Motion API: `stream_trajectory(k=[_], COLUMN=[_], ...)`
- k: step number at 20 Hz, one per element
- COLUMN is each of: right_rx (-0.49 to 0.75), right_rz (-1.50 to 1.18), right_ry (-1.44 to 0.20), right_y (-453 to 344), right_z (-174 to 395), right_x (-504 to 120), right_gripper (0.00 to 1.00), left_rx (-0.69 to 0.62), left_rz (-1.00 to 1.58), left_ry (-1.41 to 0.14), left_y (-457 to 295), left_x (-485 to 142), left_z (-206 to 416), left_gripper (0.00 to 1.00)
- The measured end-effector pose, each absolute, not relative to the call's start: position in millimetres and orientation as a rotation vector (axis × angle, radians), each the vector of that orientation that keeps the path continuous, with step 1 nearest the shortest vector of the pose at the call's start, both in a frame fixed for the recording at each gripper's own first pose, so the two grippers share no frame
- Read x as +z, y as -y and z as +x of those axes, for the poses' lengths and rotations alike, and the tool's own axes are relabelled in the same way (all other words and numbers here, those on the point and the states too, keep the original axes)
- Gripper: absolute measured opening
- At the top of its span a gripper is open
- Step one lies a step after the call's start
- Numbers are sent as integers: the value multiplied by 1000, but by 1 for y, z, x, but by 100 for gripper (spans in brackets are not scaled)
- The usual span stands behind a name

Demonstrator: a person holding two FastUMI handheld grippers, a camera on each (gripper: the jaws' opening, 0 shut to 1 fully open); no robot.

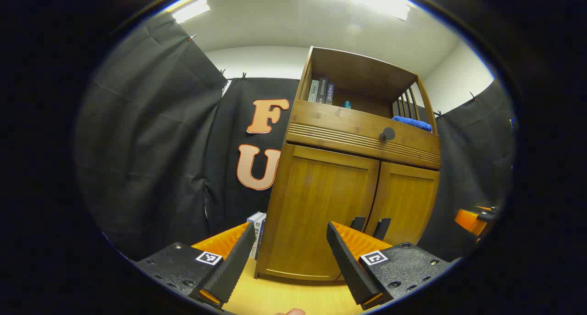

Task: Open the right door of the double-door shoe cabinet with the right hand, and open the left door with the left hand.

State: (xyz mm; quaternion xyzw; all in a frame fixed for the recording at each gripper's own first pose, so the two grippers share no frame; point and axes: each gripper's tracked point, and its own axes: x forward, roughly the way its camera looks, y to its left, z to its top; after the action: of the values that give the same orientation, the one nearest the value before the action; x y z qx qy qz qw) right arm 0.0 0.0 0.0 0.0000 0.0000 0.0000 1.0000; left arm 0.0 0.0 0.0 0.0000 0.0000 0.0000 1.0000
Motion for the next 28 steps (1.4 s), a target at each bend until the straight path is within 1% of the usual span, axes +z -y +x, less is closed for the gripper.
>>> stream_trajectory(k=[2, 3, 15, 16, 17, 18, 21, 22, 28], right_rx=[0, 0, -1, -2, -2, -1, -7, -8, -13], right_rz=[8, 12, 31, 32, 35, 39, 40, 41, 56], right_ry=[2, 2, -8, -10, -14, -17, -18, -18, -18], right_y=[-3, -4, 4, 6, 7, 8, 12, 14, 17], right_z=[3, 5, 15, 16, 16, 15, 15, 14, 14], right_x=[0, 1, -1, -2, -3, -3, -4, -4, -3], right_gripper=[89, 98, 98, 98, 98, 98, 98, 89, 89], left_rx=[5, 7, -7, -8, -9, -9, -7, -7, 2], left_rz=[14, 22, 40, 41, 43, 45, 50, 51, 53], left_ry=[-7, -9, 8, 8, 7, 8, 8, 8, 11], left_y=[-2, -3, 10, 11, 11, 13, 14, 15, 13], left_x=[0, -1, 2, 2, 1, 2, 1, 2, 3], left_z=[2, 3, 9, 9, 10, 10, 10, 10, 7], left_gripper=[92, 92, 92, 95, 94, 91, 92, 92, 91])
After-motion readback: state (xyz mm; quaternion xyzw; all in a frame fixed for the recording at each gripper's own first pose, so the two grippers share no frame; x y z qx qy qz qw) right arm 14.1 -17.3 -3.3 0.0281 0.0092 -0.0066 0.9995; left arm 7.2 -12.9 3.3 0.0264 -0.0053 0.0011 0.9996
